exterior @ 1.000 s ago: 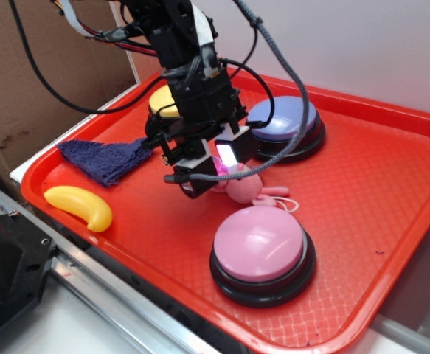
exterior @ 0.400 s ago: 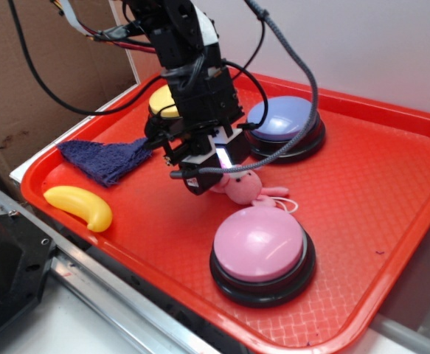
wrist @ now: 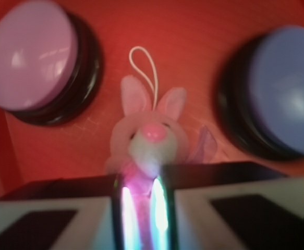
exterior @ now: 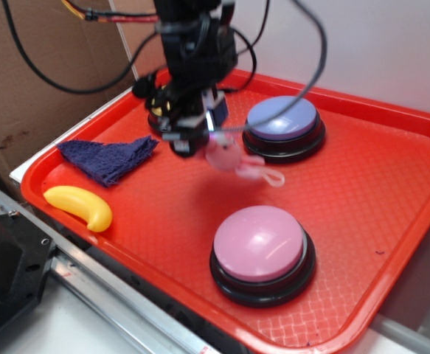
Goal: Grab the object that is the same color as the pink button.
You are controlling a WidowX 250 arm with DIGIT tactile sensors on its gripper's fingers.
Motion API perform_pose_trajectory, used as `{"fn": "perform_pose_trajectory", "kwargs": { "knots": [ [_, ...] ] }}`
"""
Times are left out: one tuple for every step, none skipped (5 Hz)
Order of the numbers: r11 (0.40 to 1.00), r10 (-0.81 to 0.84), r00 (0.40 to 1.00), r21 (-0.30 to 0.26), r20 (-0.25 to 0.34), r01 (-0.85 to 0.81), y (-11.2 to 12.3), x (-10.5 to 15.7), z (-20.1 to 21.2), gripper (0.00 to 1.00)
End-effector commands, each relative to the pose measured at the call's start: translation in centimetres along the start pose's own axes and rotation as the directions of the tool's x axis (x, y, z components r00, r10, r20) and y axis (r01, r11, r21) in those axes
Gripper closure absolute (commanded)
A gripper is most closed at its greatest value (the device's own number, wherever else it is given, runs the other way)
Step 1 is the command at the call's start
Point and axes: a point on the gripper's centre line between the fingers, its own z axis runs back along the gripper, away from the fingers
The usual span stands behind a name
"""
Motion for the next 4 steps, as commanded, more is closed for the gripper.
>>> {"fn": "perform_pose_trajectory", "kwargs": {
  "knots": [
    [0.886,0.463,0.885,0.000,-0.058,-0.463,-0.8,-0.3,9.9,1.00],
    [0.744,0.667,0.744,-0.010,-0.040,-0.668,-0.5,-1.9,12.4,1.00],
    [0.594,0.804,0.594,0.007,-0.001,-0.804,-0.5,-3.0,14.1,1.00],
    [0.585,0.811,0.584,0.030,-0.037,-0.811,-0.3,-2.6,13.5,1.00]
  ]
}}
